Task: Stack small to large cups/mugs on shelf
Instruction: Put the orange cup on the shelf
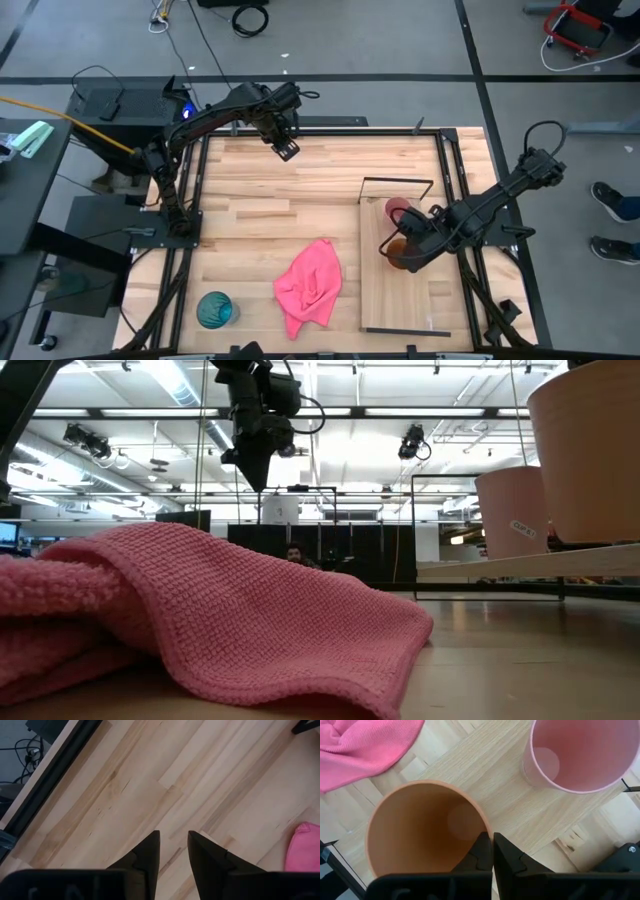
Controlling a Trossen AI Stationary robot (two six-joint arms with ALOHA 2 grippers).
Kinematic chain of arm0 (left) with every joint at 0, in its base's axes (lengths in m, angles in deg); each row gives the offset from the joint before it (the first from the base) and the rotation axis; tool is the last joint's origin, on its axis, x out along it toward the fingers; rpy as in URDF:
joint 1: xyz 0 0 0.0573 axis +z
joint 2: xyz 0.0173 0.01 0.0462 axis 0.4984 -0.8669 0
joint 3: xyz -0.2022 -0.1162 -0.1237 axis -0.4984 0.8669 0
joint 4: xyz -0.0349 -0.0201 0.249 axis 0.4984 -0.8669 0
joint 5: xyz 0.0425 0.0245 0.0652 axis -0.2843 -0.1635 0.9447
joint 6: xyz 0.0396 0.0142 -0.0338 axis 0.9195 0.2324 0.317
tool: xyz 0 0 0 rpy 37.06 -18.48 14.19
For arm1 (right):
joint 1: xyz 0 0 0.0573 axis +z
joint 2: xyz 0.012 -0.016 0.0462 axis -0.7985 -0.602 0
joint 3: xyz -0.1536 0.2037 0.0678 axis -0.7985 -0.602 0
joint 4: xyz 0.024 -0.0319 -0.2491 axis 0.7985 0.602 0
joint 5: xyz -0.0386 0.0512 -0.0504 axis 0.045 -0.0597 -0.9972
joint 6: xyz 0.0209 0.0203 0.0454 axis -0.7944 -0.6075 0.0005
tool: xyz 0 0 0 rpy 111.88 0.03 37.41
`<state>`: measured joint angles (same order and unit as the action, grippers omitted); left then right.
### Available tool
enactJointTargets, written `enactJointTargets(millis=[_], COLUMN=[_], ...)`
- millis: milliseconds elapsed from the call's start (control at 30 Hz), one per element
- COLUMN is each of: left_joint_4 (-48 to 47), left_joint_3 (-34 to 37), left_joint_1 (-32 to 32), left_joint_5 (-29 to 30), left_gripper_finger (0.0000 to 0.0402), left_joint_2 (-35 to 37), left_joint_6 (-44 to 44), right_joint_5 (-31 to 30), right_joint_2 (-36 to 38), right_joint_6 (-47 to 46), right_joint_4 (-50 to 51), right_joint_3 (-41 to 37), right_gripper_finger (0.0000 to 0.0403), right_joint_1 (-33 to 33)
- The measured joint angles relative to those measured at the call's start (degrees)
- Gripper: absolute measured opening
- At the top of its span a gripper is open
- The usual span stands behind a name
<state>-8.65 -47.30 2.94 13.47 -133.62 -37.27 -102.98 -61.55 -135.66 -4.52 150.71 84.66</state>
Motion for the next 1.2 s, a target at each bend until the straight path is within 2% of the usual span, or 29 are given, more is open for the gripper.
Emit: enactJointTargets(millis=[567, 833, 1200], left_joint_4=[-0.23, -0.26, -0.24], left_joint_3=[0.0, 0.02, 0.02], left_joint_1=[-0.34, -0.34, -0.34], left_joint_5=[-0.05, -1.95, -1.92], left_gripper_finger=[0.0106, 0.0105, 0.0103], left_joint_2=[0.0, 0.0, 0.02], left_joint_6=[-0.01, -0.01, -0.02], right_joint_5=[-0.36, -0.49, -1.6], right_joint_2=[-1.55, -1.66, -1.11], right_joint_6=[-0.59, -2.04, -2.84], right_joint_4=[-0.07, -1.71, -3.18], right_joint_3=[-0.24, -2.54, -3.67], right_gripper_finger=[0.0003, 0.0004, 0.0044], right_joint_1=[1.53, 2.65, 2.65])
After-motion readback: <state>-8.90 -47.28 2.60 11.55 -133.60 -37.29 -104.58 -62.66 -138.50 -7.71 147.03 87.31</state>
